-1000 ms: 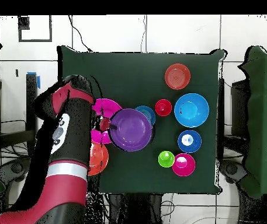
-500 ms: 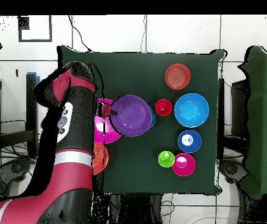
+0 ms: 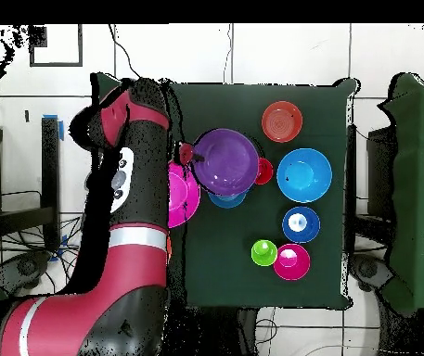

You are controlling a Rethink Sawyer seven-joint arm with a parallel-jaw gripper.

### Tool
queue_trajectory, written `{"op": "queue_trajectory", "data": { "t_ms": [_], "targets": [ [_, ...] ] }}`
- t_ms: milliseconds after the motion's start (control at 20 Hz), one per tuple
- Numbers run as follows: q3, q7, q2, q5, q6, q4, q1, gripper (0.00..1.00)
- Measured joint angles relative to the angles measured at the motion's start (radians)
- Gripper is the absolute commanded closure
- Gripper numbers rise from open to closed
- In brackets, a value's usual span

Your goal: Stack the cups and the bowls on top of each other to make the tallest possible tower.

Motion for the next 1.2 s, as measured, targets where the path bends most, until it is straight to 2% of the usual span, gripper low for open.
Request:
{"op": "queue_trajectory", "data": {
  "t_ms": [350,900,1200],
  "targets": [
    [-0.011,-0.127,0.024,-0.058,0.000,-0.103,-0.017,1.00],
    [-0.014,-0.263,0.060,-0.063,-0.011,-0.213,-0.018,1.00],
    [-0.005,-0.330,0.111,-0.060,-0.014,-0.314,-0.052,1.00]
  ]
}}
